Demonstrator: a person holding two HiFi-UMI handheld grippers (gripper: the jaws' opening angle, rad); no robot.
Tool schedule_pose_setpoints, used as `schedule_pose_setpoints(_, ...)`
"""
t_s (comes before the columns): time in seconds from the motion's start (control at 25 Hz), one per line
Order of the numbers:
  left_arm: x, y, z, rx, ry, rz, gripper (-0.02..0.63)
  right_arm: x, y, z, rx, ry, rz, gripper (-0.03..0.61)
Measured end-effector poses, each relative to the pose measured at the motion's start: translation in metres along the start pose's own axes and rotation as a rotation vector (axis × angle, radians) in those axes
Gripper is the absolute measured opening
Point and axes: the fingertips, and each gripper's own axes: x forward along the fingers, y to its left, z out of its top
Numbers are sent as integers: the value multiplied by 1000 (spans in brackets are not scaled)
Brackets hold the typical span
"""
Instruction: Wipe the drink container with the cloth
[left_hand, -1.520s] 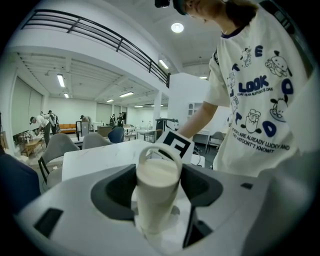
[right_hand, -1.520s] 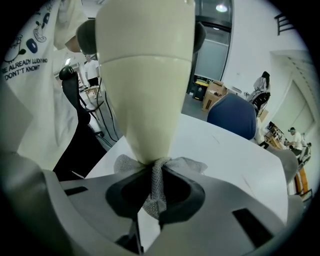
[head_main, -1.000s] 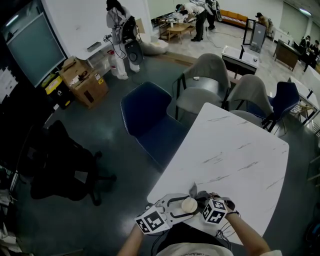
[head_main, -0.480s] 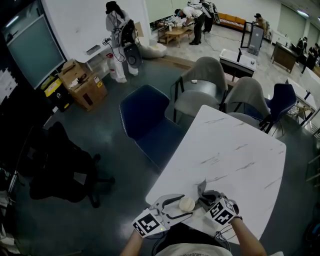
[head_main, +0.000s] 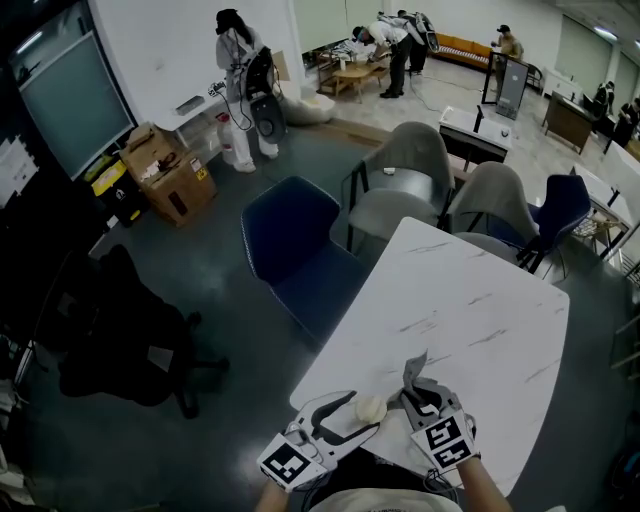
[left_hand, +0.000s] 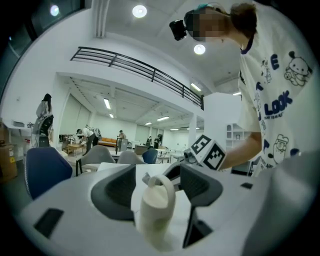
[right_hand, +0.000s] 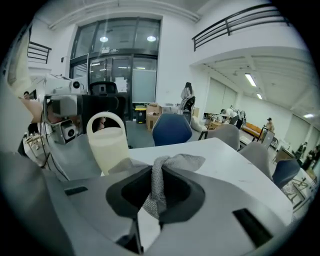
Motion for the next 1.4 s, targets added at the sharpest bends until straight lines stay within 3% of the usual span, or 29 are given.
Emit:
schedule_pose_setpoints(0.24,-10,8,17,-20,-46,146,261,-18,-13,25,104,-129,-121,57)
schedule_pose_setpoints(0.28,-14,14,19,-20,-52,200,215,-22,-16,28,119,-149,-144,57)
schedule_pose_setpoints(0.36,-24,31,22,-17,-77,324,59,-28,-20,34,150,-186,-184,57)
schedule_pose_setpoints(0.48,-34,47,25,-24,-97,475,57,-38,-26,39,197,-226,-219,57)
schedule_pose_setpoints(0.68,-31,52,14,11,15,609,49,-46,-34,40,265,-259,-270,57)
schedule_pose_setpoints(0.96,-28,49,15,9,27,645,46,-53,-40,42,273,-279,-304,57)
schedule_pose_setpoints(1.4,-28,48,21,29,20,658,46,-57,-39,49,279,-306,-285,57)
